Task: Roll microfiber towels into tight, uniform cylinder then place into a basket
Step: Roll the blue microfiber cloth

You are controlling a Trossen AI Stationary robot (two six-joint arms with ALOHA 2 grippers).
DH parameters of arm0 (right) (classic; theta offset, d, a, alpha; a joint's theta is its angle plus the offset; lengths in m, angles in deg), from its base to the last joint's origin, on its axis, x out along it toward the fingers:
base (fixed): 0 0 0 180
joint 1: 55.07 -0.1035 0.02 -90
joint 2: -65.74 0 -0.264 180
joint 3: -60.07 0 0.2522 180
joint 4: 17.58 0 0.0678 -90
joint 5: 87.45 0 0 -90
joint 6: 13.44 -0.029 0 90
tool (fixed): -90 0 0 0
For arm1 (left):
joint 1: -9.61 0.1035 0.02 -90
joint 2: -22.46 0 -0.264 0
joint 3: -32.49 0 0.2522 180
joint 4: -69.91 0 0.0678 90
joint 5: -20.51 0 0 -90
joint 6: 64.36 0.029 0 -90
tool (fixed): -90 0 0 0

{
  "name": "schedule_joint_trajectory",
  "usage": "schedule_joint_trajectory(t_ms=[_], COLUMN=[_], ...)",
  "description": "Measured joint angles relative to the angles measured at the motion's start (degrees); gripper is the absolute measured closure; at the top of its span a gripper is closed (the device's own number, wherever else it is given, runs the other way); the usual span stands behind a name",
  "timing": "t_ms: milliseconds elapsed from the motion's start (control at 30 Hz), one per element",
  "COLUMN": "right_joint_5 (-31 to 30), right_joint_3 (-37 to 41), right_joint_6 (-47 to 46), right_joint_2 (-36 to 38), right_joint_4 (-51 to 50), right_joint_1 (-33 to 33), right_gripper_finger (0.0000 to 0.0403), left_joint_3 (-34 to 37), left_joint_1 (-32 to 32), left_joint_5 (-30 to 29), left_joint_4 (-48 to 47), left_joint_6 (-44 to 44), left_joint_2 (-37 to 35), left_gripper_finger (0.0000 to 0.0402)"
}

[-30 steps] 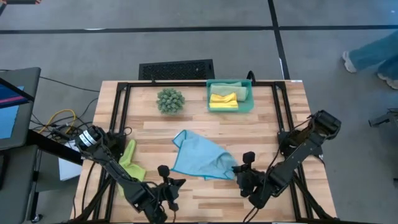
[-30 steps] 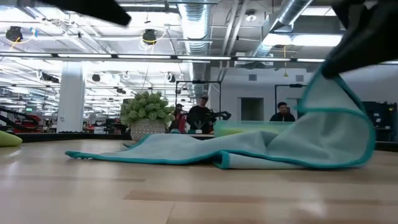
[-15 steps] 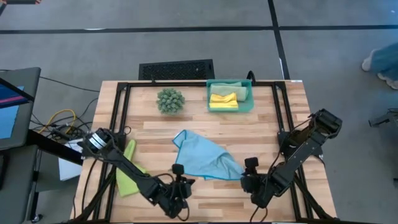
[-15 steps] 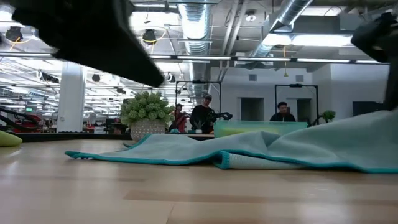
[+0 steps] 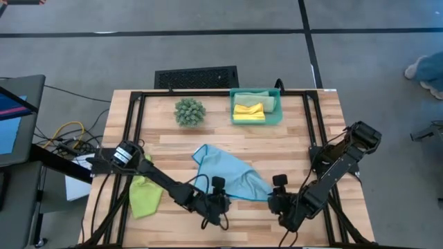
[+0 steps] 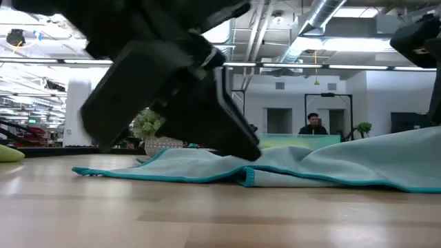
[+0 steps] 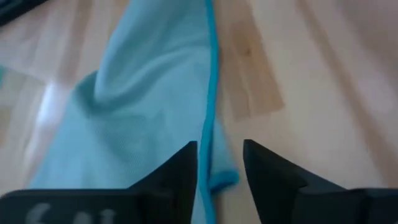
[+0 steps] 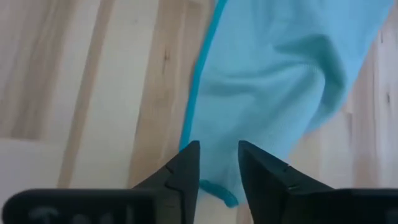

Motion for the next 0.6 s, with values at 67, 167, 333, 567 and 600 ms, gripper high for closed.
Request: schedule_joint_trajectory(t_ms=[67,167,333,567,600], right_joint_5=[0.0,0.0,0.0,0.2,0.2], right_joint_3=[0.0,0.0,0.0,0.0,0.0], right_joint_6=[0.0,0.0,0.0,-0.9,-1.0], right_joint_2=[0.0,0.0,0.0,0.0,0.0], right_joint_4=[1.1,1.7,2.0,2.0,2.0], right_joint_1=[0.0,-0.1,-0.1,-0.8,-0.9], right_gripper_finger=[0.0284,0.0290,0.0291,0.0290,0.0290], left_joint_3=[-0.1,-0.1,-0.1,-5.6,-7.3], left_joint_1=[1.2,2.9,4.3,1.7,1.0], left_joint_5=[3.2,6.9,7.3,4.0,3.9], left_joint_4=[1.1,1.3,-1.8,-24.2,-27.1], left_joint_6=[1.5,3.1,3.1,-2.6,-3.7], left_joint_2=[0.0,0.0,0.0,-2.1,-2.5], left_gripper_finger=[0.0266,0.0260,0.0271,0.0292,0.0294])
